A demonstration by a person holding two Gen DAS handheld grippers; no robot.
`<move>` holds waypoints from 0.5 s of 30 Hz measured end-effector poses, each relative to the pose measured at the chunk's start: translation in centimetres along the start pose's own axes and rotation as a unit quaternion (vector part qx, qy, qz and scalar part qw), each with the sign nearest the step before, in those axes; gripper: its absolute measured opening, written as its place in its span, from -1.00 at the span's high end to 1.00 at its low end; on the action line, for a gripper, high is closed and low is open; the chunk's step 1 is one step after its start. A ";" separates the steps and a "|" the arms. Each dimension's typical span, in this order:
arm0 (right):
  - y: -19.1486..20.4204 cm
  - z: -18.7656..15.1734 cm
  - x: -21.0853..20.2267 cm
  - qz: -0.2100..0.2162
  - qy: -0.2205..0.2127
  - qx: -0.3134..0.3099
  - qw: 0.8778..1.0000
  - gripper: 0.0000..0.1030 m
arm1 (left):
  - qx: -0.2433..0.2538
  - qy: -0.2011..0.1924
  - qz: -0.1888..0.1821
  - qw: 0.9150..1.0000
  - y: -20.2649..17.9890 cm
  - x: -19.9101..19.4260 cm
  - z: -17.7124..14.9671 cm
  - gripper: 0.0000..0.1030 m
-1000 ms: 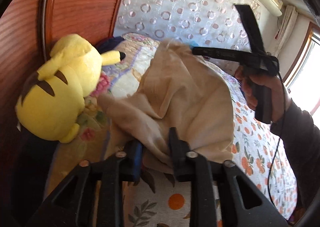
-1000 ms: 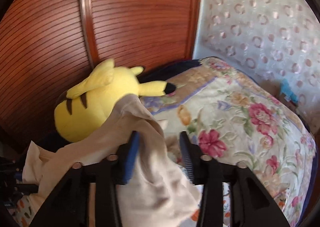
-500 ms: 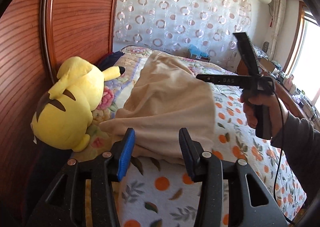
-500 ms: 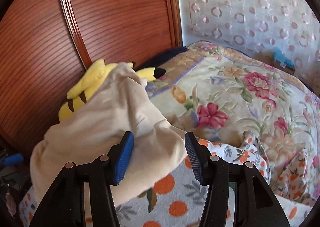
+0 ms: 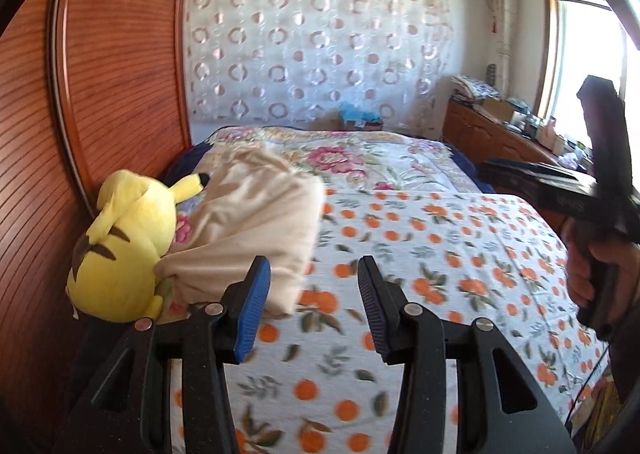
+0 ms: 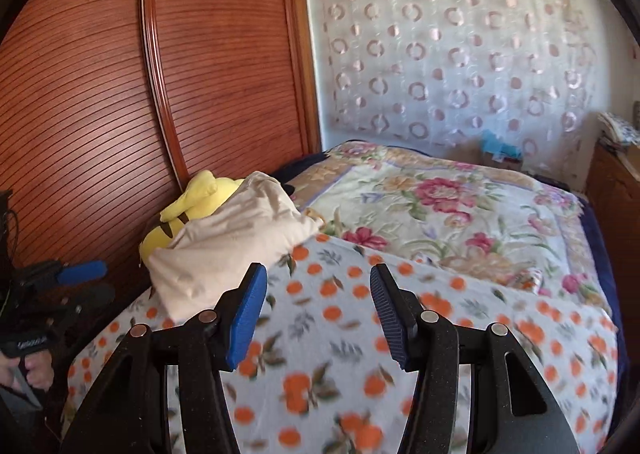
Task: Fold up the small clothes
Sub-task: 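Open both tools and pull them back from the shirt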
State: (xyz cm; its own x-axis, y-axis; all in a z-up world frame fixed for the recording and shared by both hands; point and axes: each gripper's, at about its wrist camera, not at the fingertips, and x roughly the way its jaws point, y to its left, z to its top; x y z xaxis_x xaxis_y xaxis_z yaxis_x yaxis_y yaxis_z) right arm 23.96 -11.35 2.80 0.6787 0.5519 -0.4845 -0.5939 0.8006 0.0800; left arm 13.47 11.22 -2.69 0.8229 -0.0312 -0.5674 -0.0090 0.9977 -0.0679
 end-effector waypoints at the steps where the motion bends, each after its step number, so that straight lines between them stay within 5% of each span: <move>1: 0.2 -0.9 -1.9 -0.010 -0.008 0.002 1.000 -0.16 | 0.003 -0.002 -0.003 1.000 -0.7 -0.3 0.0 0.10; 7: 1.9 -5.1 -11.5 -0.055 -0.036 0.013 0.998 -0.28 | 0.025 -0.021 -0.013 0.999 -5.0 -2.4 -0.1 0.10; 15: 4.6 -8.9 -19.3 -0.117 -0.064 0.046 0.990 -0.34 | 0.045 -0.050 -0.012 0.998 -9.1 -5.4 -0.5 0.10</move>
State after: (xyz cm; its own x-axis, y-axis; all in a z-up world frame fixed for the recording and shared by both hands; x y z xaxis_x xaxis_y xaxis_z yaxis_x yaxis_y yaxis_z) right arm 4.24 -20.37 4.81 0.8453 0.3697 -0.3858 -0.3767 0.9244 0.0605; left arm 8.84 2.29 0.53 0.8751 -0.0526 -0.4811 0.0583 0.9983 -0.0032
